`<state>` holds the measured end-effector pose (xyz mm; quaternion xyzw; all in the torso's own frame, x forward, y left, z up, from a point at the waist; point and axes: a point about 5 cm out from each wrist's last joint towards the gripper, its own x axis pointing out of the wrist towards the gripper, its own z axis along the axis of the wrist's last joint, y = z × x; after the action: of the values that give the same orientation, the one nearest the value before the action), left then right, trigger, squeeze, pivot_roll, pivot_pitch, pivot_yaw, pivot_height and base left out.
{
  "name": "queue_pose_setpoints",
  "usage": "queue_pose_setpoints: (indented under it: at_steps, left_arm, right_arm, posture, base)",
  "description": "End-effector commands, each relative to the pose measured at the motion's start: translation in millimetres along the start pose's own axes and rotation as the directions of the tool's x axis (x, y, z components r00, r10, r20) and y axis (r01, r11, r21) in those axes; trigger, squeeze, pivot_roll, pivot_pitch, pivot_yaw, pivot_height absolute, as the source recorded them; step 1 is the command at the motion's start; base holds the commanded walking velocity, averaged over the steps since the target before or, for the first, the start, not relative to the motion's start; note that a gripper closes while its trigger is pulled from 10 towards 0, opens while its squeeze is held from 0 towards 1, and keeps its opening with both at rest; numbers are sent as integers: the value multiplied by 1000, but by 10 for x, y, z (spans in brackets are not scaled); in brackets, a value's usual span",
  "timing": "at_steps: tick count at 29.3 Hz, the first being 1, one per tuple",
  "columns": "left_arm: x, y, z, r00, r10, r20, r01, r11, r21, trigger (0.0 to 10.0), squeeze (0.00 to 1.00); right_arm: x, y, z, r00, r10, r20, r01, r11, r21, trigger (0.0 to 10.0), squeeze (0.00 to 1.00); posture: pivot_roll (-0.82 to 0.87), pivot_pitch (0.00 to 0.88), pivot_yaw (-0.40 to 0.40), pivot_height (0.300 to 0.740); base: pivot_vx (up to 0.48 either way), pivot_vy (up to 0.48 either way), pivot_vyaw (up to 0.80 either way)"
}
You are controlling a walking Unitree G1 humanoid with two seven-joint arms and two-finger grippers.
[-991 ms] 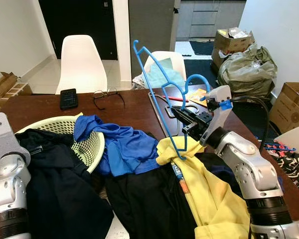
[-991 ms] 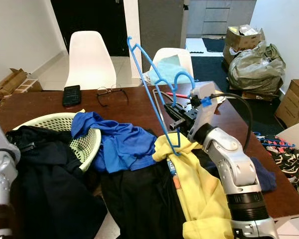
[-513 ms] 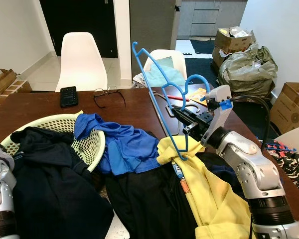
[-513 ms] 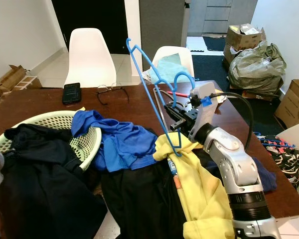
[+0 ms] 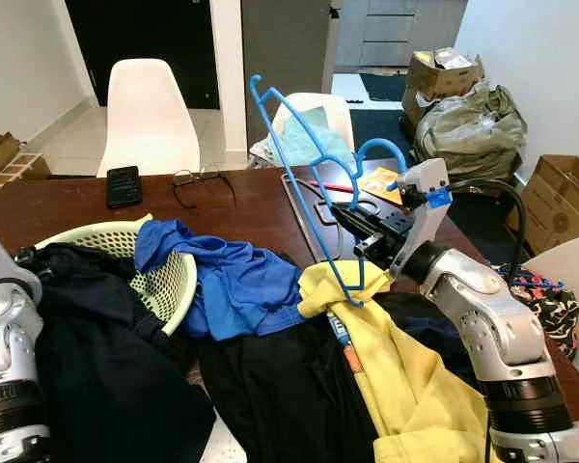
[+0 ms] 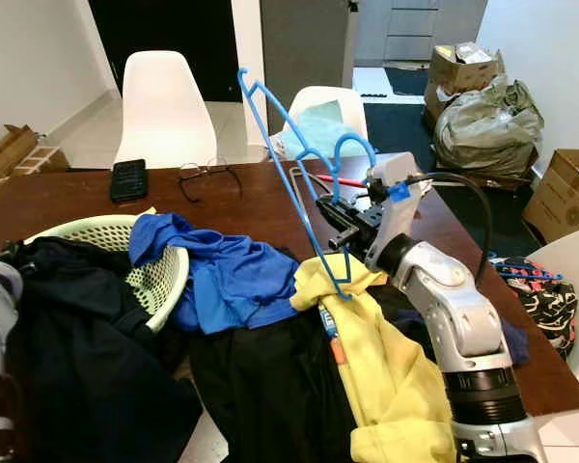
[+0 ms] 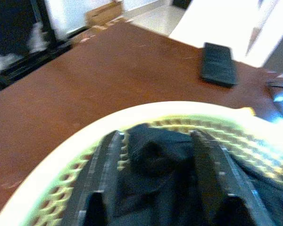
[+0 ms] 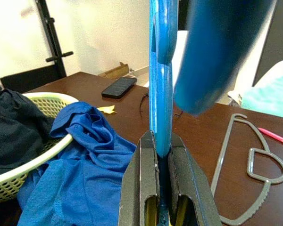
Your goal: Hang hanger
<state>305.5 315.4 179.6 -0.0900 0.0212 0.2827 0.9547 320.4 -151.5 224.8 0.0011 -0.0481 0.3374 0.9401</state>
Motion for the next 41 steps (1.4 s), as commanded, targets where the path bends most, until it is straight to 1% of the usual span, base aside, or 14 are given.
queue_pose_setpoints:
  at_steps: [1,3,4,5,6,12,18,20,21,22,23,38,39,41]
  left_arm:
    - [-84,-96,-50,999,-42,-17,42,999,4,10000,1000]
    - [-109,-116,-74,999,-45,-23,45,999,2,10000,1000]
    - [-138,-136,-105,998,-47,-34,47,999,-1,10000,753]
    - [-154,-147,-125,998,-49,-42,49,999,-3,10000,753]
    - [-187,-170,-152,997,-56,-52,56,998,-3,10000,0]
    - [-320,-194,-233,993,-71,-92,72,997,7,10000,0]
    - [-394,-123,-298,993,-40,-115,44,999,30,10000,0]
    - [-383,-10,-326,993,0,-120,6,999,50,10000,0]
    - [-354,46,-318,993,16,-113,-10,998,55,4980,0]
    - [-354,46,-318,993,16,-113,-10,998,55,4980,0]
    - [-327,82,-307,994,25,-107,-20,998,51,0,0]
    - [-191,60,-53,999,-17,-43,18,1000,21,0,0]
    - [-163,-77,133,996,-87,26,87,996,-22,0,0]
    - [-158,-169,254,989,-130,71,134,990,-48,0,0]
  right_arm:
    - [-22,-12,50,1000,-1,4,1,1000,-20,10000,0]
    - [-24,-14,48,1000,-1,2,1,1000,-21,10000,0]
    - [-25,-13,49,1000,0,1,0,1000,-22,10000,0]
    - [-24,-13,50,1000,2,0,-2,1000,-23,10000,0]
    - [-23,-13,52,1000,3,-1,-3,1000,-24,10000,0]
    - [-28,-24,65,1000,3,-3,-3,1000,-28,10000,0]
    - [-38,-36,64,1000,0,-6,0,1000,-29,10000,0]
    - [-42,-39,65,1000,0,-8,-1,1000,-29,10000,0]
    - [-41,-37,67,1000,2,-8,-2,1000,-29,10000,0]
    - [-41,-37,67,1000,2,-8,-2,1000,-29,10000,0]
    - [-39,-38,68,1000,2,-8,-3,1000,-30,10000,0]
    - [-48,-41,103,1000,-7,7,7,999,-33,10000,0]
    - [-37,-38,102,1000,-5,12,5,1000,-29,10000,0]
    - [-30,-38,104,1000,-4,15,4,1000,-27,10000,0]
  posture:
    - [-32,35,21,740]
    - [-32,35,21,740]
    - [-32,33,20,740]
    - [-32,33,20,740]
    - [-34,31,20,740]
    - [-36,32,21,740]
    - [-35,33,21,740]
    - [-38,33,15,740]
    - [-38,33,15,740]
    - [-38,33,15,740]
    - [-39,29,13,740]
    - [-47,16,25,740]
    - [-40,10,19,740]
    - [-40,10,19,740]
  base:
    - [0,0,0]
    - [0,0,0]
    - [0,0,0]
    - [0,0,0]
    - [0,0,0]
    - [0,0,0]
    - [0,0,0]
    - [0,0,0]
    - [0,0,0]
    - [0,0,0]
    - [0,0,0]
    - [0,0,0]
    - [0,0,0]
    - [0,0,0]
